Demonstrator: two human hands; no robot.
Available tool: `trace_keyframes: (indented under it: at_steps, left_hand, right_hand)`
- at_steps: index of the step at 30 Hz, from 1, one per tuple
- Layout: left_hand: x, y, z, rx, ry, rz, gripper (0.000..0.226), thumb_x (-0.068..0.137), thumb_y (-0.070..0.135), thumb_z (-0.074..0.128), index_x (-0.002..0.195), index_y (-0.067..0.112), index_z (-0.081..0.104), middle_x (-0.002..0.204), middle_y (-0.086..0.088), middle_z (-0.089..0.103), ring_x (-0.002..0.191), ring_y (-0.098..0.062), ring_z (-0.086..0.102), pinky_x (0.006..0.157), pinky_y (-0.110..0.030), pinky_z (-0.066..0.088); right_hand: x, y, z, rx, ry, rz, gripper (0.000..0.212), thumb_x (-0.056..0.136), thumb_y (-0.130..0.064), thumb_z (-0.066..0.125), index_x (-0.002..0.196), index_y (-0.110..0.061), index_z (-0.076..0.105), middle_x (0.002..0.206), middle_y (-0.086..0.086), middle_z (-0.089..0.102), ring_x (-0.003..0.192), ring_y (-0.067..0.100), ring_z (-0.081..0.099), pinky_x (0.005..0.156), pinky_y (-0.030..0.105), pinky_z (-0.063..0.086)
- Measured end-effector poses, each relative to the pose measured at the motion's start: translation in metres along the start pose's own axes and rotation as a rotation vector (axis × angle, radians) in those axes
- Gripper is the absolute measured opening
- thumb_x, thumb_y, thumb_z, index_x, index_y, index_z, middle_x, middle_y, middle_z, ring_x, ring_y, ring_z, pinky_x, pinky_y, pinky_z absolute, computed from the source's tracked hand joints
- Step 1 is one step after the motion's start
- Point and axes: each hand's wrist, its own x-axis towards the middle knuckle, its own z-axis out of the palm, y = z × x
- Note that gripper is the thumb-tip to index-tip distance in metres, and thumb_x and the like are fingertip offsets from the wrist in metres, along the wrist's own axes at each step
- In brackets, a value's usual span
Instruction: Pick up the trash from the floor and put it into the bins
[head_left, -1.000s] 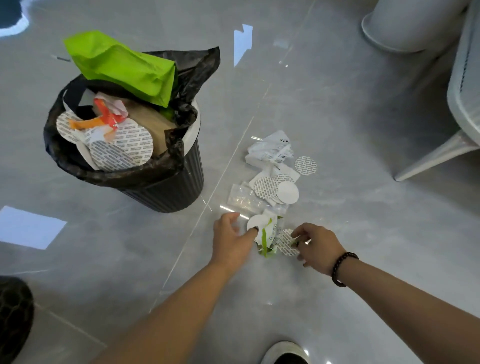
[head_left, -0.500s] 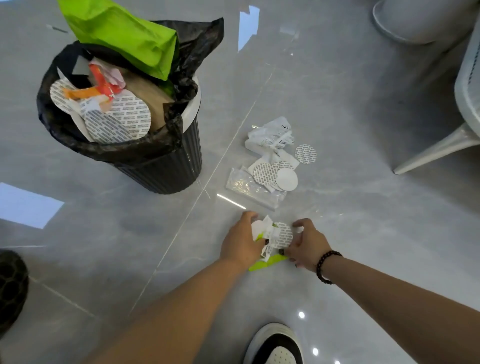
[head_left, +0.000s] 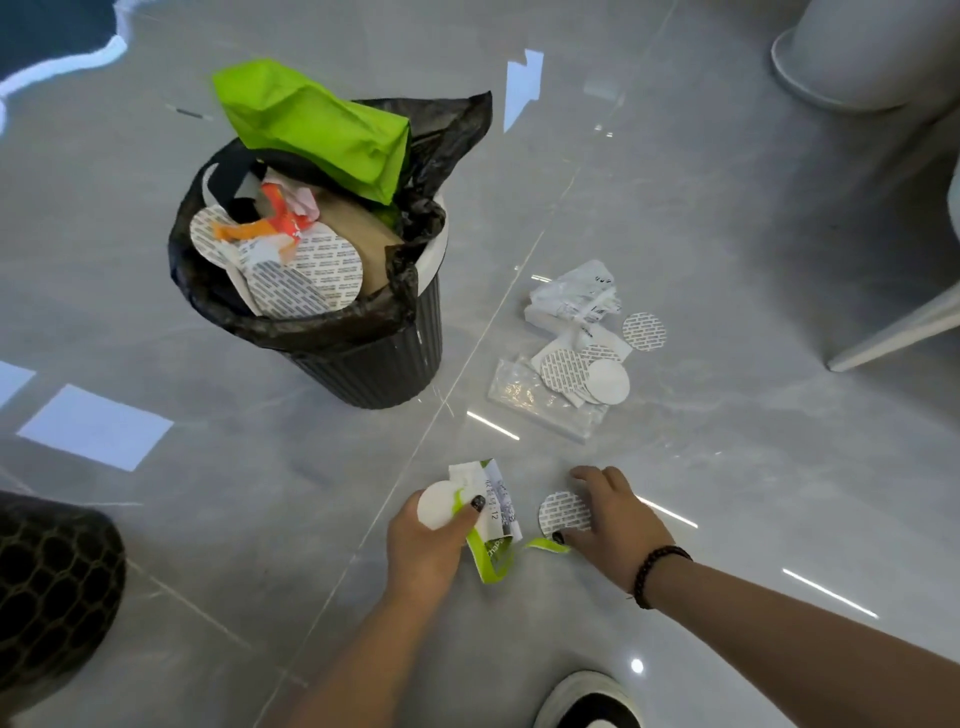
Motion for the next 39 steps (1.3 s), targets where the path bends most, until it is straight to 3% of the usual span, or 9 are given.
trace_keyframes:
  at_steps: [8, 12, 15, 19, 26, 29, 34, 37, 39]
  left_hand:
    - [-0.004, 0.021, -0.022, -0.182, 0.073, -0.008, 0.023, 0.076, 0.006, 0.077, 0.079, 0.022, 0.062, 0.077, -0.004, 0.067, 0.067, -0.018, 0.062, 0.062, -0.032, 0.057]
    - [-0.008, 0.032, -0.027, -0.252, 0.055, -0.009, 0.021, 0.076, 0.006, 0.077, 0.085, 0.02, 0.063, 0.08, -0.005, 0.068, 0.067, -0.017, 0.064, 0.052, -0.025, 0.057]
    - [-0.014, 0.038, -0.028, -0.268, 0.037, 0.008, 0.022, 0.076, 0.007, 0.078, 0.086, 0.02, 0.063, 0.084, -0.007, 0.068, 0.072, -0.022, 0.066, 0.058, -0.032, 0.06]
    - [-0.024, 0.052, -0.032, -0.315, -0.008, 0.036, 0.022, 0.076, 0.004, 0.077, 0.083, 0.019, 0.063, 0.077, -0.003, 0.067, 0.065, -0.018, 0.066, 0.055, -0.031, 0.06]
    - [-0.024, 0.087, -0.058, -0.467, -0.024, 0.092, 0.02, 0.083, 0.005, 0.07, 0.101, 0.009, 0.062, 0.084, -0.01, 0.074, 0.073, -0.02, 0.073, 0.053, -0.029, 0.058]
    - [-0.023, 0.099, -0.069, -0.517, -0.019, 0.123, 0.015, 0.085, 0.008, 0.067, 0.1, 0.008, 0.063, 0.085, -0.009, 0.075, 0.077, -0.019, 0.074, 0.059, -0.03, 0.059]
    - [-0.02, 0.113, -0.081, -0.609, 0.024, 0.138, 0.013, 0.086, 0.007, 0.066, 0.099, 0.005, 0.063, 0.084, -0.012, 0.075, 0.074, -0.021, 0.074, 0.054, -0.026, 0.055]
    - [-0.019, 0.115, -0.083, -0.613, 0.054, 0.124, 0.011, 0.085, 0.005, 0.067, 0.095, 0.008, 0.063, 0.08, -0.009, 0.076, 0.073, -0.018, 0.073, 0.061, -0.028, 0.057]
    - [-0.017, 0.112, -0.085, -0.575, 0.072, 0.12, 0.011, 0.086, 0.007, 0.067, 0.095, 0.011, 0.063, 0.08, -0.006, 0.076, 0.074, -0.015, 0.073, 0.065, -0.028, 0.056]
  right_hand:
    - [0.02, -0.02, -0.012, -0.03, -0.084, 0.048, 0.028, 0.077, -0.024, 0.071, 0.08, -0.021, 0.043, 0.087, -0.002, 0.048, 0.081, 0.02, 0.049, 0.063, 0.023, 0.039]
    - [0.018, -0.044, -0.035, 0.638, 0.019, 0.126, 0.024, 0.076, -0.007, 0.075, 0.092, -0.013, 0.057, 0.081, 0.003, 0.061, 0.068, 0.018, 0.055, 0.052, 0.017, 0.042]
    - [0.008, -0.072, -0.053, 1.023, -0.123, 0.141, 0.029, 0.078, 0.001, 0.071, 0.103, -0.011, 0.064, 0.084, 0.006, 0.067, 0.063, 0.015, 0.058, 0.052, 0.023, 0.044]
    - [0.001, -0.097, -0.058, 0.75, -0.23, -0.02, 0.011, 0.08, -0.004, 0.07, 0.086, -0.013, 0.07, 0.06, -0.006, 0.062, 0.047, 0.006, 0.048, 0.048, 0.019, 0.039]
    - [0.006, -0.127, -0.093, 0.497, 0.151, -0.135, 0.017, 0.078, -0.007, 0.068, 0.062, -0.008, 0.062, 0.055, -0.002, 0.053, 0.047, 0.006, 0.044, 0.049, 0.02, 0.038]
    - [0.004, -0.152, -0.125, 0.401, 0.352, -0.265, 0.012, 0.077, -0.011, 0.068, 0.07, -0.002, 0.064, 0.07, 0.008, 0.059, 0.061, 0.016, 0.052, 0.059, 0.028, 0.042]
    - [0.006, -0.215, -0.165, 0.422, 0.541, -0.589, 0.004, 0.077, -0.011, 0.07, 0.075, -0.013, 0.067, 0.069, -0.005, 0.064, 0.062, 0.008, 0.056, 0.061, 0.021, 0.044]
    - [0.021, -0.246, -0.169, 0.142, 0.676, -0.772, 0.012, 0.081, -0.016, 0.067, 0.092, -0.014, 0.068, 0.084, 0.002, 0.069, 0.08, 0.016, 0.062, 0.071, 0.03, 0.048]
    - [0.037, -0.26, -0.163, -0.149, 0.764, -0.781, 0.024, 0.081, -0.015, 0.067, 0.104, -0.012, 0.063, 0.09, 0.009, 0.067, 0.085, 0.032, 0.061, 0.063, 0.035, 0.046]
